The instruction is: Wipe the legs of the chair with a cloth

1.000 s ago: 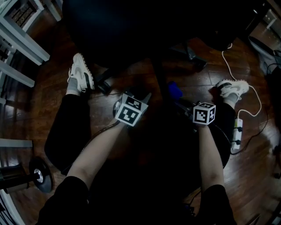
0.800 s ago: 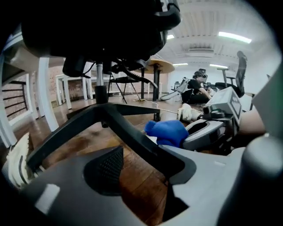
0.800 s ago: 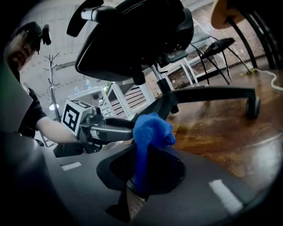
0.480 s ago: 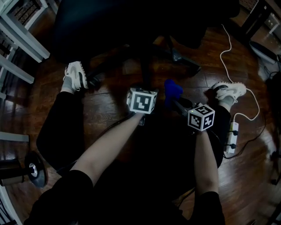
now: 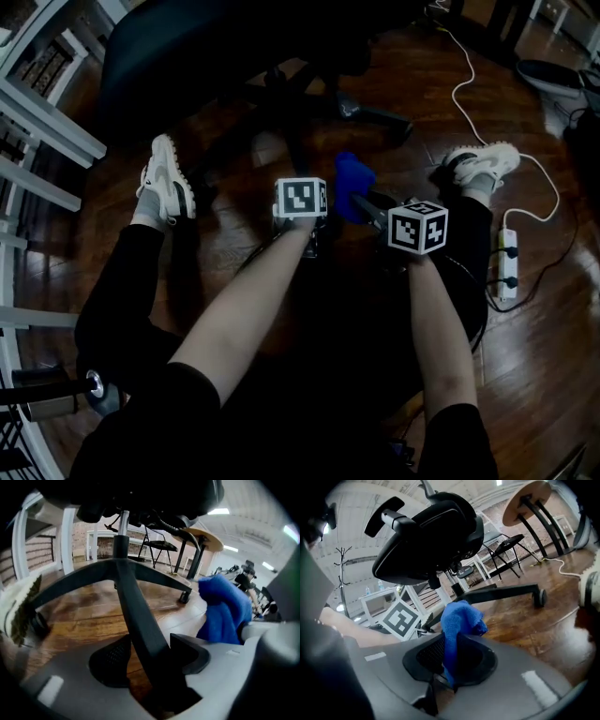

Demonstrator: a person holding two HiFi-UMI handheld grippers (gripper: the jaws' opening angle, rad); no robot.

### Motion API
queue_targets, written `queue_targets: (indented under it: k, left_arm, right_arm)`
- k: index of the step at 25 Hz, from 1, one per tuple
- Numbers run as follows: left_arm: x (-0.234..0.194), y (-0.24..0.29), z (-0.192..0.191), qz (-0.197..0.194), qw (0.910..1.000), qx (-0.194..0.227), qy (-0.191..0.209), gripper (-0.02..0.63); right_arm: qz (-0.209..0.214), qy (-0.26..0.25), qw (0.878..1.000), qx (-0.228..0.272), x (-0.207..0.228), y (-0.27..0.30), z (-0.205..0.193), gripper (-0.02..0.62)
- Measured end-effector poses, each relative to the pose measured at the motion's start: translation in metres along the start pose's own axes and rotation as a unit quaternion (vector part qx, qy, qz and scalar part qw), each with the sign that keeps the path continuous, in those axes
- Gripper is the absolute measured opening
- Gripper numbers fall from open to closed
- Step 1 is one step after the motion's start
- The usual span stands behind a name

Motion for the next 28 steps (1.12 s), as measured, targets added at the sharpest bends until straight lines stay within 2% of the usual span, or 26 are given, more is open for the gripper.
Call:
queue_targets:
  k: [3, 6, 8, 10, 17, 21, 23, 26, 28]
  left_arm:
    - [0.018, 0.006, 0.0, -0.023, 0.9979, 0.017, -0.058, 0.236]
    - [0.028, 0.008, -0.002, -0.029, 0.9954, 0.022, -0.088, 0.229]
    - [0.028, 0.007, -0.004, -0.031, 0.9947, 0.017, -0.096, 0.222]
    - [0.018, 0.003, -0.004, -0.031, 0.9948, 0.021, -0.094, 0.196]
    - [-0.034, -0.015, -0.013, -0.068, 0.9949, 0.037, -0.064, 0.173]
    - [-0.072, -0.032, -0.018, -0.068, 0.9974, 0.023, -0.011, 0.164]
    - [-0.091, -0.04, -0.022, -0.056, 0.9979, 0.01, 0.031, 0.158]
    - [-0.113, -0.048, -0.027, -0.036, 0.9954, -0.002, 0.089, 0.149]
    - [-0.123, -0.052, -0.031, -0.03, 0.9948, -0.002, 0.097, 0.146]
  right_arm:
    - [-0.025, 0.015, 0.999, -0.015, 0.011, -0.005, -0.018, 0.074]
    - [-0.058, 0.023, 0.996, -0.06, 0.019, 0.002, -0.042, 0.074]
    - [-0.054, 0.032, 0.995, -0.074, 0.018, 0.007, -0.052, 0.074]
    - [-0.029, 0.041, 0.996, -0.077, 0.015, 0.012, -0.055, 0.074]
    - [0.01, 0.013, 0.997, -0.079, -0.007, 0.017, -0.054, 0.074]
    - [0.027, -0.015, 0.998, -0.06, -0.021, 0.015, -0.032, 0.074]
    - [0.034, -0.02, 0.998, -0.042, -0.03, 0.018, -0.022, 0.074]
    - [0.008, -0.022, 0.999, -0.029, -0.03, 0.04, -0.017, 0.074]
    - [-0.024, 0.002, 1.0, -0.013, -0.025, 0.063, -0.016, 0.074]
Point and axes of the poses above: the fingertips, and each gripper's own axes: y forward along the fingers, x to its right, z out of its top, the point moved 7 cm from there along -y, backward along the fingers, and after that the axes turned 5 degrees about -x, right-handed, at the moved point
